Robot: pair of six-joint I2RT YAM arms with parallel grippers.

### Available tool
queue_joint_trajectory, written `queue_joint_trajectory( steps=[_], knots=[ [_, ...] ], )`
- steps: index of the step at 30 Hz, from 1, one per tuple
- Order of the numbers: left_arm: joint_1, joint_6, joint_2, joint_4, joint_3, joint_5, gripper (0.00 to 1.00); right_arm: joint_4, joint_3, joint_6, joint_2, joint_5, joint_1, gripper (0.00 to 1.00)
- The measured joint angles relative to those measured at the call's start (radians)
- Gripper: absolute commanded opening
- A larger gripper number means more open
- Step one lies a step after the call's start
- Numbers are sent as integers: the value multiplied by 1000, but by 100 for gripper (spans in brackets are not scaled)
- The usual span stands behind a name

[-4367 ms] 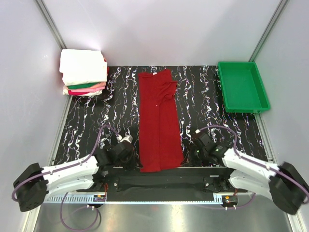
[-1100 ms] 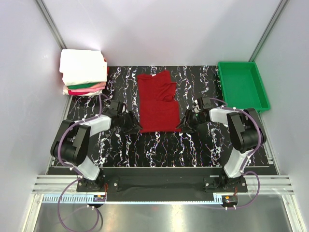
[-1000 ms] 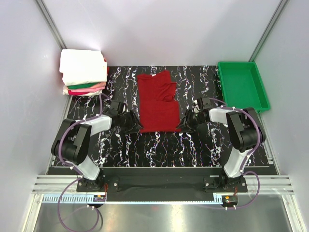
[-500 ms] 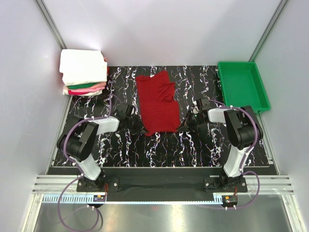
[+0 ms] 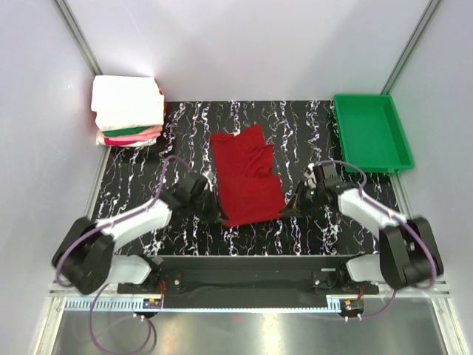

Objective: Fold and stack the t-shirts
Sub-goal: Fold the tshirt

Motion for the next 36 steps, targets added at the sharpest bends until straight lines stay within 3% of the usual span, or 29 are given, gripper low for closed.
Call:
queue_joint_trajectory(
  steps=[8,14,20,28,36],
  knots=[
    [-230,-140,-305,-209,-34,-97,0,-244,-27,82,-450,64,112,0],
    [-257,-205,-500,-400,27,-158,2,-442,37,119,-616,108,120,0],
    [-232,-177,-445,-509,196,-205,0,-504,188,94,-497,171,126,0],
    [-23,-54,-264,-522,304,-157,0,-486,402,18,-222,241,126,0],
    [109,50,-116,-515,401,-58,0,-460,542,-43,-12,246,98,0]
  ],
)
